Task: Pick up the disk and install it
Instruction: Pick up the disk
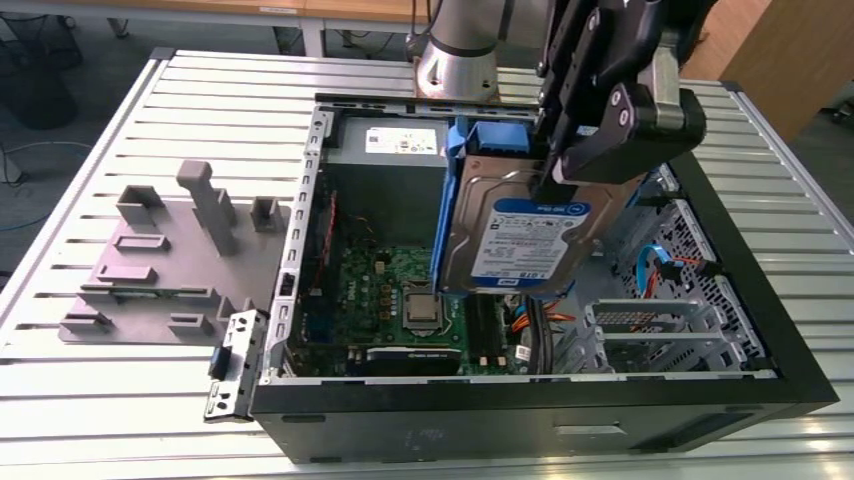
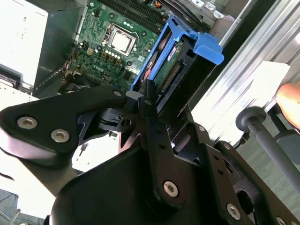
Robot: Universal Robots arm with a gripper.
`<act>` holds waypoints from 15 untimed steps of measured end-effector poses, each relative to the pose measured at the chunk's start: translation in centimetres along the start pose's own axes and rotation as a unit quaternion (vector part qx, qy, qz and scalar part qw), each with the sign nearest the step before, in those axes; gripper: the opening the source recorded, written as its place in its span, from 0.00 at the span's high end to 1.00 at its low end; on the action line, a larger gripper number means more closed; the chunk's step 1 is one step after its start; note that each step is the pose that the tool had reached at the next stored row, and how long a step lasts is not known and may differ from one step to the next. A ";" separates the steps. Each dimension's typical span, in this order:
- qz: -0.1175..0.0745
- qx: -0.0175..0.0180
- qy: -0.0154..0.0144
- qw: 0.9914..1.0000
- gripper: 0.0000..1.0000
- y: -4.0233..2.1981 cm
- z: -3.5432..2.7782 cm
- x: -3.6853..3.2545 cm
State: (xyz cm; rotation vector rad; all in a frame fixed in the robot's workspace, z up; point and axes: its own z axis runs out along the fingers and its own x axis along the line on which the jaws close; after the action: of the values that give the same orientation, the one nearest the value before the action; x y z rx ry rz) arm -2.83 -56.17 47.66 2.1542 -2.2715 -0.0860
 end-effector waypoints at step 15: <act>0.000 0.000 0.000 1.000 0.65 -0.13 -0.06 1.95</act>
State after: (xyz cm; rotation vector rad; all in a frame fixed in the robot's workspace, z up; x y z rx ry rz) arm -2.80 -58.13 47.65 2.1539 -2.2712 -0.0853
